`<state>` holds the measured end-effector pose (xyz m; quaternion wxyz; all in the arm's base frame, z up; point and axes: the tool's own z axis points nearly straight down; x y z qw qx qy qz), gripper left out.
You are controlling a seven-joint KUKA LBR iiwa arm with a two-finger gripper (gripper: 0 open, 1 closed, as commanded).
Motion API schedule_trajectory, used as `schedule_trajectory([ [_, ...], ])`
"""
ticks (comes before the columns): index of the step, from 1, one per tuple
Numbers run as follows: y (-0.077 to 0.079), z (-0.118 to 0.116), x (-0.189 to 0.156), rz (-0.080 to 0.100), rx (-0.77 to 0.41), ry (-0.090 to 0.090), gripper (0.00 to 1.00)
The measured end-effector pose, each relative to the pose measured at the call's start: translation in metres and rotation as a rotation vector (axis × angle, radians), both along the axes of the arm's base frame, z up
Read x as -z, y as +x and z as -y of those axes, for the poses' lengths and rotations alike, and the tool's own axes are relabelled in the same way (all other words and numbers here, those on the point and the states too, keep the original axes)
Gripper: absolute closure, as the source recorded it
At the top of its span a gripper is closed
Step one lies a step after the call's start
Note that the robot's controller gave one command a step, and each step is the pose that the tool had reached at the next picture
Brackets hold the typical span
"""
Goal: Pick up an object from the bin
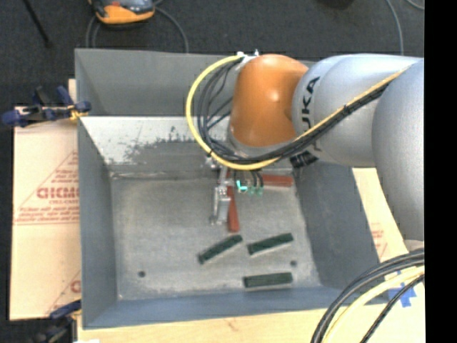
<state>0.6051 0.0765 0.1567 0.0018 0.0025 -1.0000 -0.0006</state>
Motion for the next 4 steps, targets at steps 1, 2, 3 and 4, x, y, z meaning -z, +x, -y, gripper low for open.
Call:
schedule_trajectory([
  [1, 0.002, 0.0, -0.005, 0.008, 0.001, 0.001, 0.0],
  [2, -0.016, 0.006, 0.017, 0.018, -0.057, 0.0, 0.0],
  [3, -0.053, 0.032, 0.065, 0.007, -0.278, -0.001, 0.0],
  [4, -0.065, 0.019, 0.086, 0.006, -0.398, 0.0, 1.0],
])
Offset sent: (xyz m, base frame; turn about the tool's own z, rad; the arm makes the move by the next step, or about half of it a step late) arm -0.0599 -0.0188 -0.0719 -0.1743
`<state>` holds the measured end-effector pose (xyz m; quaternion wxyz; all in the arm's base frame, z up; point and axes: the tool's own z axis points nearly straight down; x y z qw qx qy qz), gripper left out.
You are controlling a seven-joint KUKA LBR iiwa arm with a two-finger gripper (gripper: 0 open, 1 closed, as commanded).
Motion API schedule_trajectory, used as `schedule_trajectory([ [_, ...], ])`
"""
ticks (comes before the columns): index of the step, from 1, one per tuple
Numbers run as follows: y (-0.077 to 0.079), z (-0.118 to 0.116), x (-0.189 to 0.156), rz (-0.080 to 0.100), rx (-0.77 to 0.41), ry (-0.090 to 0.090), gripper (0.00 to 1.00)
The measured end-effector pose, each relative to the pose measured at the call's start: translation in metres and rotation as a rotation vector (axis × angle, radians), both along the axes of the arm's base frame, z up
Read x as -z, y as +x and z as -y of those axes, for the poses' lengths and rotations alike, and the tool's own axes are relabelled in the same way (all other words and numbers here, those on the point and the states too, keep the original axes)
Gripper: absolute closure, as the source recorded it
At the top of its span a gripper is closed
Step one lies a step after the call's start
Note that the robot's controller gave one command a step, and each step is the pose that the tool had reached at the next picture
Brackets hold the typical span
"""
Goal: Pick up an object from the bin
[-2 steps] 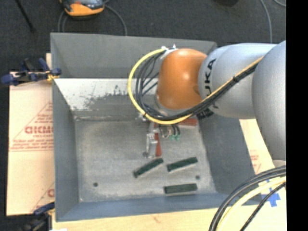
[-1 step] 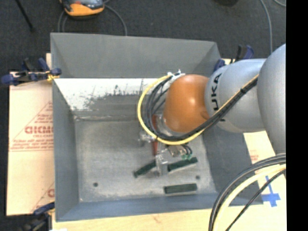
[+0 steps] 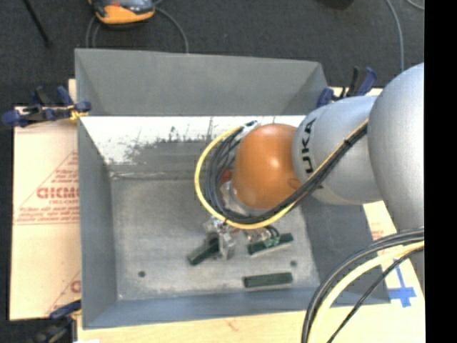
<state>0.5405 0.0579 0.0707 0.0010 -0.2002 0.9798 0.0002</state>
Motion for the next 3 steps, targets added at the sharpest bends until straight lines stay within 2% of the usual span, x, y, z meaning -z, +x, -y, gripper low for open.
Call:
schedule_trajectory([
  [1, 0.0, 0.0, 0.0, 0.0, 0.0, 0.0, 1.0],
  [2, -0.009, -0.004, -0.049, -0.006, -0.06, -0.001, 1.0],
  [3, -0.05, -0.047, -0.084, -0.001, 0.05, 0.002, 0.0],
])
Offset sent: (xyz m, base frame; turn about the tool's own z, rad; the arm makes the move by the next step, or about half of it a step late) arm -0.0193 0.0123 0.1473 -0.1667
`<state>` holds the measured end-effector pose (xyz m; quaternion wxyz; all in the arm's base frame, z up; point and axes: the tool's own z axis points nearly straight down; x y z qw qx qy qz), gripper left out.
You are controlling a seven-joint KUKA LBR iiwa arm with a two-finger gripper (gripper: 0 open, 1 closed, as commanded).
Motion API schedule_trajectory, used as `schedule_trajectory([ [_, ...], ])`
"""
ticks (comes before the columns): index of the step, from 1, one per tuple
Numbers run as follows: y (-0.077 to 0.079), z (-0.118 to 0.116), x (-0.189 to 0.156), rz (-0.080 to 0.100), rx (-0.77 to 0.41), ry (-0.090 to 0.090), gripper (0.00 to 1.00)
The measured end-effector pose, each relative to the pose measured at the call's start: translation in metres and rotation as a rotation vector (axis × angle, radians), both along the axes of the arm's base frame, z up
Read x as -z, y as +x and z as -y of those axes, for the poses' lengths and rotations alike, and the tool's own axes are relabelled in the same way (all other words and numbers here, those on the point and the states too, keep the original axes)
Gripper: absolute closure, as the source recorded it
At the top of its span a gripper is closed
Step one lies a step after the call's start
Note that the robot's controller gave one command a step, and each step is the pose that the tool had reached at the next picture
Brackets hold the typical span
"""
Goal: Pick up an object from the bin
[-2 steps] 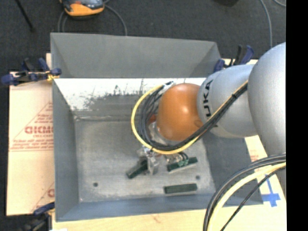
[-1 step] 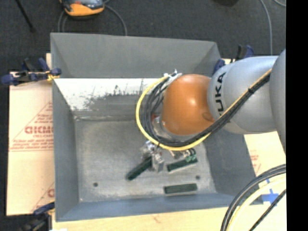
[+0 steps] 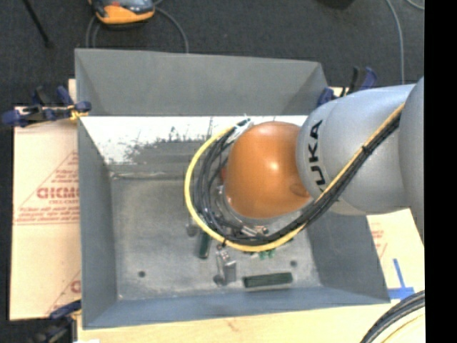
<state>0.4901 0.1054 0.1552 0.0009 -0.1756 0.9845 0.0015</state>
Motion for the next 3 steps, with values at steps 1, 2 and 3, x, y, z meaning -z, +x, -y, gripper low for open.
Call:
schedule_trajectory([
  [1, 0.002, 0.003, 0.001, 0.001, 0.003, -0.002, 0.0],
  [2, 0.034, 0.044, 0.029, 0.009, -0.015, 0.0, 0.0],
  [3, 0.05, 0.073, 0.068, 0.004, 0.08, -0.007, 0.0],
])
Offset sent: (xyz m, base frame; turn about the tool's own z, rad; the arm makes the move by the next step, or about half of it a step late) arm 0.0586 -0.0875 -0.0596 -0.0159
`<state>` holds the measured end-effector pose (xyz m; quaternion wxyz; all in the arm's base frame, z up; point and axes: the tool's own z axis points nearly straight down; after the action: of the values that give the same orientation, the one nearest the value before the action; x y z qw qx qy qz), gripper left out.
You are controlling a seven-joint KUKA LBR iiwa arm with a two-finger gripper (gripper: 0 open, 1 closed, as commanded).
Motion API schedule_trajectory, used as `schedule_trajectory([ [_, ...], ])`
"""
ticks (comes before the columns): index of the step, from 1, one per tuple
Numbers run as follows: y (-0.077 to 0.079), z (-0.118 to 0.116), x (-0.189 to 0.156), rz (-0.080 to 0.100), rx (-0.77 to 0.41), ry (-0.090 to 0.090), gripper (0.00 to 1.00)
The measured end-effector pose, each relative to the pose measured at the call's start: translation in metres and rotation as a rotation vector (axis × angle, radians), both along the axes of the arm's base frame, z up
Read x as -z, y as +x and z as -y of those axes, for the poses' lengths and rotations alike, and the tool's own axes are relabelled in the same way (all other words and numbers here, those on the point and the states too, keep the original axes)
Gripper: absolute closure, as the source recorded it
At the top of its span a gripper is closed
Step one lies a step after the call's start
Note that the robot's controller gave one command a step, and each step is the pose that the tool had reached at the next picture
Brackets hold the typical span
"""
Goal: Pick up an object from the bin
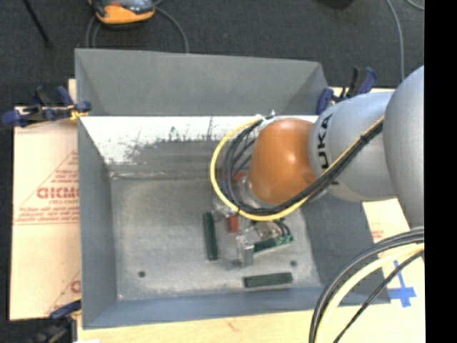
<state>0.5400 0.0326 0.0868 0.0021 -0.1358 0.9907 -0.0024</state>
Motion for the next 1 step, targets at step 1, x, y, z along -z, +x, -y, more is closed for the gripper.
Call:
schedule_trajectory([
  [1, 0.0187, -0.0184, 0.009, -0.002, -0.117, 0.003, 0.0],
])
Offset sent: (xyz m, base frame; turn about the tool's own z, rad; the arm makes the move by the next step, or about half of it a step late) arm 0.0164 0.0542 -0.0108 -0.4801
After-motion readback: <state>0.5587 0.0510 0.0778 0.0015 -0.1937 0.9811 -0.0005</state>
